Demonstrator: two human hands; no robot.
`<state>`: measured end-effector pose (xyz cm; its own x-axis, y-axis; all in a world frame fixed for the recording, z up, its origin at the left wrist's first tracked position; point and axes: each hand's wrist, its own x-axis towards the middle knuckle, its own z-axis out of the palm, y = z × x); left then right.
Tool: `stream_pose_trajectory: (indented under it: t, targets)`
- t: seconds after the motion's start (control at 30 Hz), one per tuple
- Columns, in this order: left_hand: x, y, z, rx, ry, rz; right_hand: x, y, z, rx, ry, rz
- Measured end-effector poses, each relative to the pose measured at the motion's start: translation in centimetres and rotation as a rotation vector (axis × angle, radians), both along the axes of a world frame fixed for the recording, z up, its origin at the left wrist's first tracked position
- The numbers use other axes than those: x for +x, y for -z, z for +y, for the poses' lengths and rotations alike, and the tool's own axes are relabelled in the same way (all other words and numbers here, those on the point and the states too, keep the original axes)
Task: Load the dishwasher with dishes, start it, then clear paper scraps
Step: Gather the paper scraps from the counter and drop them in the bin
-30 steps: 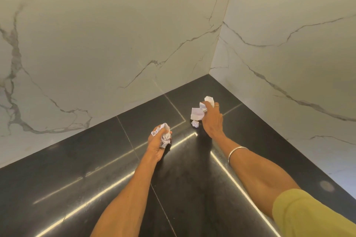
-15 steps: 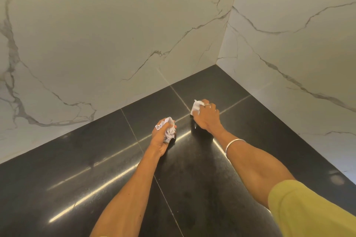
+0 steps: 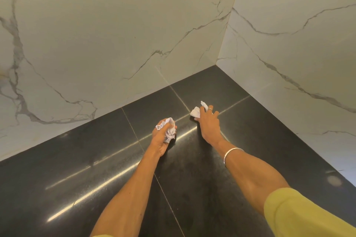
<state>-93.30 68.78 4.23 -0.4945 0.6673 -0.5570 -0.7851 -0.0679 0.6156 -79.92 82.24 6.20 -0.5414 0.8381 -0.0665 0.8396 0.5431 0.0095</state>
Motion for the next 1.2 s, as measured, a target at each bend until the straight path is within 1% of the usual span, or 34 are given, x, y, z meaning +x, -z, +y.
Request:
stream_pose_trajectory:
  t: [0.17,0.23,0.33,0.43,0.5,0.6,0.73,0.8,0.93,1.0,1.2]
  targets:
    - [0.0,0.1,-0.1,-0.01,0.004,-0.003,1.7,-0.1,0.3,-0.032,-0.049,0.124]
    - [0.1,0.0,0.0,-0.012,0.003,-0.004,2.0,-0.1,0.8,-0.075,-0.006,0.184]
    - [0.4,-0.1,0.0,-0.032,0.012,0.016,2.4,-0.3,1.4,-0.169,0.079,0.337]
    - [1.2,-1.1,0.3,-0.075,-0.033,-0.012,3.1,-0.7,1.4,-0.182,0.124,0.411]
    - [1.9,-2.1,0.7,-0.091,-0.068,-0.086,3.9,-0.9,1.0,-0.147,0.087,0.401]
    - [3.2,-3.5,0.9,-0.078,-0.015,-0.146,5.4,-1.7,-0.1,-0.095,0.073,0.387]
    - [5.3,-4.3,0.2,-0.078,0.053,-0.134,6.9,-2.8,-2.0,-0.146,0.17,0.453]
    - [6.5,-4.5,-0.4,-0.084,0.097,-0.111,7.8,-3.6,-3.2,-0.14,0.215,0.485]
    - [8.3,-4.9,-1.5,-0.104,0.183,-0.066,10.1,-5.0,-6.1,-0.128,0.251,0.44]
    - [9.2,-5.1,-2.0,-0.113,0.206,-0.064,11.4,-5.4,-7.3,-0.129,0.268,0.449]
    - [13.0,-6.9,-3.0,-0.041,0.364,-0.03,15.5,-6.6,-11.5,-0.117,0.357,0.479]
